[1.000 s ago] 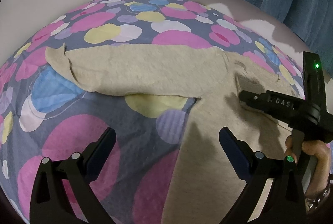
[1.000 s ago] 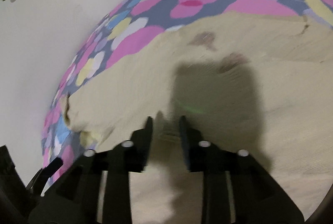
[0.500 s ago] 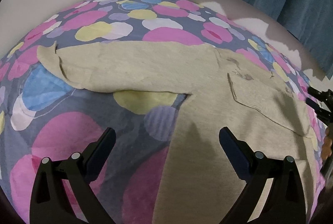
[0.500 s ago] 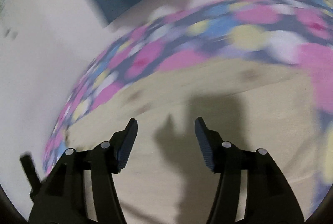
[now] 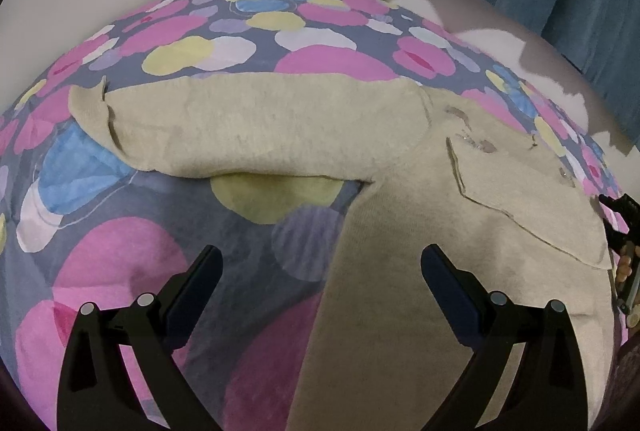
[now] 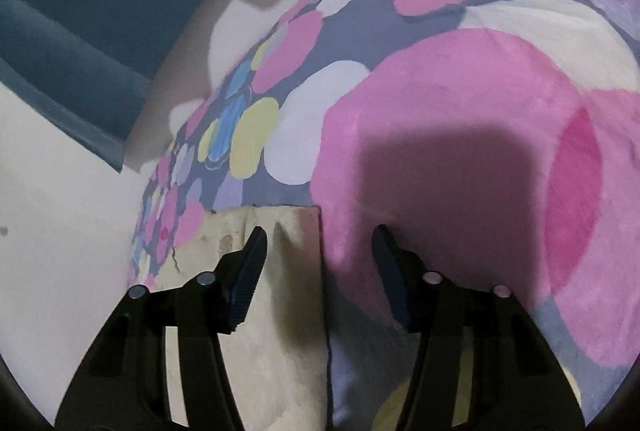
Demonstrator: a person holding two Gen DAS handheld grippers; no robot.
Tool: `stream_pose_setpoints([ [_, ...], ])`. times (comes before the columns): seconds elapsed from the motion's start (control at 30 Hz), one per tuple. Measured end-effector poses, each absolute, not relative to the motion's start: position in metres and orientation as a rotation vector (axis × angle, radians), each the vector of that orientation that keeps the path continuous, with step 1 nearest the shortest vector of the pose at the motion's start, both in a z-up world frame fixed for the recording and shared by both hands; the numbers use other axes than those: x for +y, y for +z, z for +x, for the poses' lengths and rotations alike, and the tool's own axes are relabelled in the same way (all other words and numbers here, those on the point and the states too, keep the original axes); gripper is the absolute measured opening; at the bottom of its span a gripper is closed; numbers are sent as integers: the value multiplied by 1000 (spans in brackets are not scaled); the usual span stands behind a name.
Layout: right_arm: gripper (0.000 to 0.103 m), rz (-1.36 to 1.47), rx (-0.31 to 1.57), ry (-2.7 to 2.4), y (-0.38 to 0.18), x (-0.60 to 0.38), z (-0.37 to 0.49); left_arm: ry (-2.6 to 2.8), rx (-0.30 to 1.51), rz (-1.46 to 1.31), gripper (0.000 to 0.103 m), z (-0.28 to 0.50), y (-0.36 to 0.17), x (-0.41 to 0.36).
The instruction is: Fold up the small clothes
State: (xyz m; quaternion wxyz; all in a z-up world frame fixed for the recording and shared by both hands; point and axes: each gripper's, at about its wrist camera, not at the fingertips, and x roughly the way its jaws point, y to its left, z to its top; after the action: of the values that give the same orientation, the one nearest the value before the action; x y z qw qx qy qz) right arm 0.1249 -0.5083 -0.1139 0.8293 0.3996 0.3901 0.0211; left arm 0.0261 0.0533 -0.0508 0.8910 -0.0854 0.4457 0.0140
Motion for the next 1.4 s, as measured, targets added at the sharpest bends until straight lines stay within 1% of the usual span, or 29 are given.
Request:
stream_pose_setpoints([
  [0.03,15,836,852,43,-117,-506,129,30,927,-175,99,26,-51,53],
  [0.1,8,812,866,36,-120,-505,133,33,932,-174,99,26,-53,53],
  [0.13,6,819,865,38,-121,-507,134,34,934,-175,99,26,-53,53],
  [0.27,7,865,858,41,-120,-512,129,38,937,-173,99,26,-54,54],
  [0.37,11,839,859,63,-112,-506,115,40,930,-175,99,24,-53,56],
  [0.43,20,822,862,98,-106,-496,98,39,929,-178,99,23,-52,58],
  [0.5,24,787,877,124,-103,-486,78,39,929,-177,99,22,-52,59],
  [0.6,24,749,904,135,-102,-472,56,37,929,-179,99,22,-52,60],
  [0.67,13,709,935,120,-107,-462,48,31,928,-180,99,22,-52,60],
  [0.77,12,716,908,124,-108,-462,41,22,929,-183,99,19,-52,62],
  [0.87,18,768,885,130,-106,-464,30,12,920,-180,99,14,-49,63],
  [0.9,24,762,874,130,-103,-463,23,11,916,-176,99,13,-48,64],
  [0.93,32,752,868,127,-101,-463,17,10,913,-173,99,11,-47,66],
  [0.97,37,737,862,117,-99,-463,9,11,911,-171,99,10,-46,66],
  [1.0,44,718,855,100,-95,-462,1,16,908,-168,99,9,-46,69],
  [1.13,53,641,837,30,-83,-469,-39,42,905,-171,99,6,-45,83],
  [1.2,54,623,831,-6,-81,-477,-59,58,907,-177,99,5,-46,90],
  [1.3,59,609,826,-64,-80,-486,-89,77,914,-183,99,3,-49,100],
  [1.37,64,595,831,-94,-84,-490,-103,90,917,-188,99,2,-51,105],
  [1.4,69,595,838,-94,-88,-491,-108,99,919,-192,99,3,-53,109],
])
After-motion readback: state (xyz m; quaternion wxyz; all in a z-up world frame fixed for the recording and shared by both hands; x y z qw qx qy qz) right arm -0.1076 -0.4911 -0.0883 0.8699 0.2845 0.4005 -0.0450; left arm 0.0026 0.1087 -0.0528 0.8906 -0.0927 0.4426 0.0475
